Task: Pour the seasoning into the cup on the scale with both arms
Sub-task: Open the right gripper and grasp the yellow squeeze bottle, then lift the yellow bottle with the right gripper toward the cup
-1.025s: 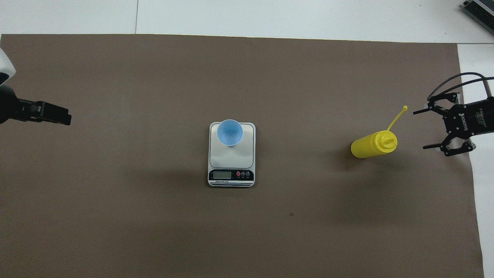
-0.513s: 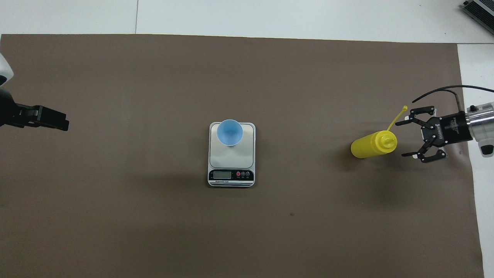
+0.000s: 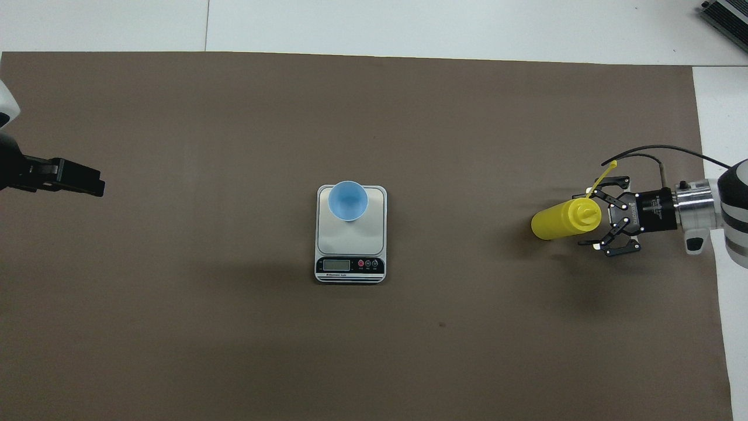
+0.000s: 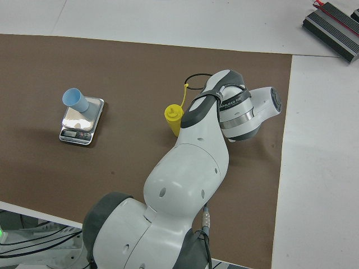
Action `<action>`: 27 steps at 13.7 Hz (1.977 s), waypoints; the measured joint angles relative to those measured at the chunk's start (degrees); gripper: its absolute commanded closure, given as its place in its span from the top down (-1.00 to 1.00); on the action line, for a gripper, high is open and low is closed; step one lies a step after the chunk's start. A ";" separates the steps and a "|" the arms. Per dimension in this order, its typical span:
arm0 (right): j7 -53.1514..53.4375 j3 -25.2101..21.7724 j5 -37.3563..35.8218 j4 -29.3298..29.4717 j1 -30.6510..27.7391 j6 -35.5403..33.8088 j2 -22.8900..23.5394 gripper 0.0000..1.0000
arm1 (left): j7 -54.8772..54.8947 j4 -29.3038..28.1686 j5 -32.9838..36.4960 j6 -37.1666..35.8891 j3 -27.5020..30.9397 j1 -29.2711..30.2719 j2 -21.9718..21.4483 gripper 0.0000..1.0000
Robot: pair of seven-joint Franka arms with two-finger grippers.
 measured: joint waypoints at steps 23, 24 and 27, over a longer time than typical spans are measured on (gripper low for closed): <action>9.17 0.38 5.10 -4.36 9.50 18.63 -9.43 -1.00 | 0.00 -0.17 0.00 -0.01 0.04 0.06 0.00 1.00; 10.42 0.41 5.10 -4.45 10.83 21.04 -10.22 -1.00 | 0.00 -0.15 0.00 -0.05 0.04 0.06 0.00 1.00; 14.94 0.43 4.79 -4.62 15.14 28.87 -10.77 -1.00 | 0.00 0.61 0.39 -2.19 0.03 0.07 -0.03 1.00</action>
